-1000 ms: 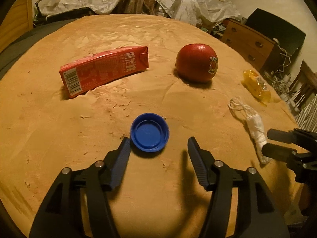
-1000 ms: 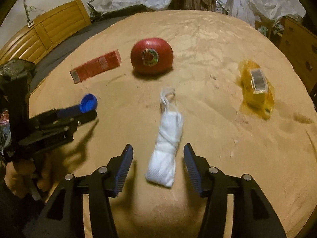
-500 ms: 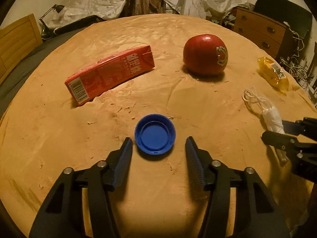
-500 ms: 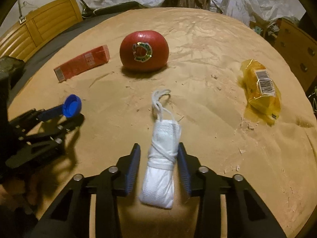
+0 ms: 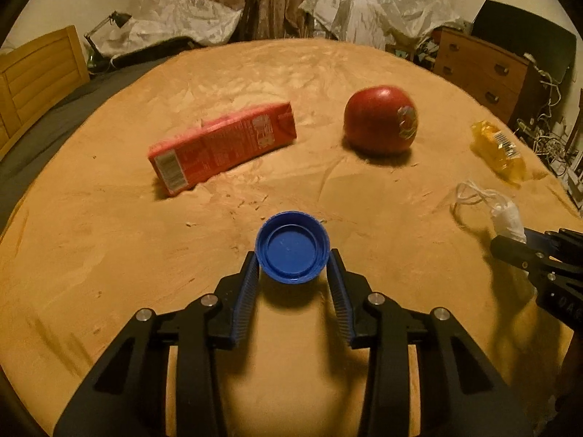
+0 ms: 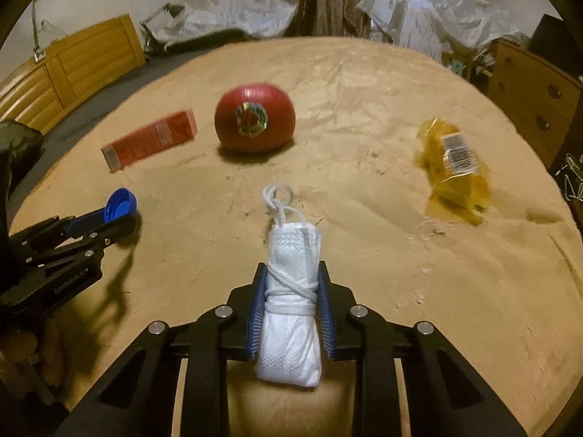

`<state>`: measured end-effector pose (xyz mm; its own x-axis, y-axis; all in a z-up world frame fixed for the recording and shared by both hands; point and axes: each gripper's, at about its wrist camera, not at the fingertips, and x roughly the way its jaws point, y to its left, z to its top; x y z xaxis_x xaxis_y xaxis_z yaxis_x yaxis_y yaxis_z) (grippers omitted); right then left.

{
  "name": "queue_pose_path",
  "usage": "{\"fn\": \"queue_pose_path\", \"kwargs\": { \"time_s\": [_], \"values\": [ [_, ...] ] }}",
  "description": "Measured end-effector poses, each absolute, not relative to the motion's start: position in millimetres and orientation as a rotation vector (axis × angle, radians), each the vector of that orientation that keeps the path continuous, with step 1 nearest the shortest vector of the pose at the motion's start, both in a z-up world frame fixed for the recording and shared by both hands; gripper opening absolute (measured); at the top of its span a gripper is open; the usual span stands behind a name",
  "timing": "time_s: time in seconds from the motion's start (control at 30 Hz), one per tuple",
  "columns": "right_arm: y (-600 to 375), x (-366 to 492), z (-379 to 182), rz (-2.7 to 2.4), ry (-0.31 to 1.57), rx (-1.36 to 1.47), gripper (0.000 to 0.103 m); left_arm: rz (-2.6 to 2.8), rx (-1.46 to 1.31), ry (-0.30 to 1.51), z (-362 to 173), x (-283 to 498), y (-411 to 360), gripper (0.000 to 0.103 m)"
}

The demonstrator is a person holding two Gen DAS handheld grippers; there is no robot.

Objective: Collect trash
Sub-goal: 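Lift and carry the cap and white bag with both tools over the bucket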

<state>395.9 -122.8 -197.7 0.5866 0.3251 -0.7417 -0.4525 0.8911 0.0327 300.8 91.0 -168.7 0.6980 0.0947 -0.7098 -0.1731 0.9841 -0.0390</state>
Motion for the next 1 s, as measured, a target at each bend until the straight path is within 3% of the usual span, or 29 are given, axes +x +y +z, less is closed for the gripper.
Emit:
{"fn": "queue_pose_path", "kwargs": {
  "time_s": [0.67, 1.0],
  "values": [
    [-181, 189, -76, 0.425, 0.370, -0.037, 0.027, 0.128, -0.038, 0.348, -28, 143, 17, 0.037],
    [-200, 117, -51, 0.398, 0.217, -0.008, 0.027, 0.157, -0.032, 0.239, -17, 109, -5, 0.037]
  ]
}}
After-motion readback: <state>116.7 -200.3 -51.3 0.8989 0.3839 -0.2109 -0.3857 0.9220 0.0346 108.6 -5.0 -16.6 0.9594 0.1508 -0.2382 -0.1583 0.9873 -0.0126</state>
